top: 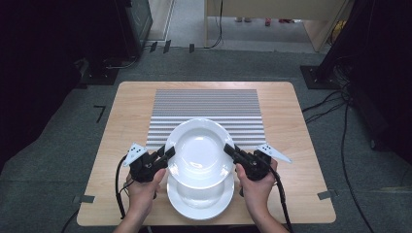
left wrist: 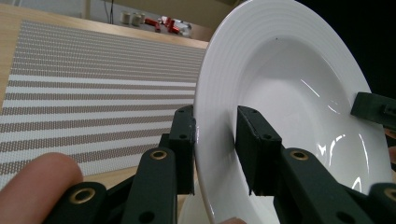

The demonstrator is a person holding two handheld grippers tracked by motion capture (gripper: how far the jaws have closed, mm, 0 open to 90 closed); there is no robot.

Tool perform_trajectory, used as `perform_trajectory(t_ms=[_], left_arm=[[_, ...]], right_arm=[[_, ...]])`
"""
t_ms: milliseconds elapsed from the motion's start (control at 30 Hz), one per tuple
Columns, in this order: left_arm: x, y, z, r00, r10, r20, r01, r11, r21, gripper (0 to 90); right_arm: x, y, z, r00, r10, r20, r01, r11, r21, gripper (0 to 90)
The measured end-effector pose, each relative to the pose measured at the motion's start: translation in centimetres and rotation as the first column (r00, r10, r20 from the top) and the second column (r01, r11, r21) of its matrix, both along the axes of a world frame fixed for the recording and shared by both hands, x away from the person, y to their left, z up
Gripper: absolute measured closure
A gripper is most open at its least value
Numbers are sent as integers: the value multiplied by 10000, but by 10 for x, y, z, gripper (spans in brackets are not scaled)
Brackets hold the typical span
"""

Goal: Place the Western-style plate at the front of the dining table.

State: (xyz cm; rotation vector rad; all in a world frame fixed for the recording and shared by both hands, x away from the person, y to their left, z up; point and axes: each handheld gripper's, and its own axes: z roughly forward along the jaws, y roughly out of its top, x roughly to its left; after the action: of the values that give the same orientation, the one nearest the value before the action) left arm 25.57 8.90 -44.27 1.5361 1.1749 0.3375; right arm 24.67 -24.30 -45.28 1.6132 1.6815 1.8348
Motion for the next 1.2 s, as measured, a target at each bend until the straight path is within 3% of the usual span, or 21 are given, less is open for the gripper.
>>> perform_trajectory(t_ms=[400, 1000, 1200], left_arm=[[27, -2, 4, 9999, 70, -134, -70, 10000, -32, 688], [86, -10, 4, 9974, 191, -702, -187, 9998, 65, 691], [102, -12, 6, 9975, 277, -651, -273, 9996, 70, 694]], right_arm=[[29, -3, 5, 10000, 64, 9, -64, 9999, 132, 776], [80, -7, 1, 9992, -105, -397, 105, 9999, 2, 774], [100, -9, -1, 9973, -114, -723, 139, 9993, 354, 772]])
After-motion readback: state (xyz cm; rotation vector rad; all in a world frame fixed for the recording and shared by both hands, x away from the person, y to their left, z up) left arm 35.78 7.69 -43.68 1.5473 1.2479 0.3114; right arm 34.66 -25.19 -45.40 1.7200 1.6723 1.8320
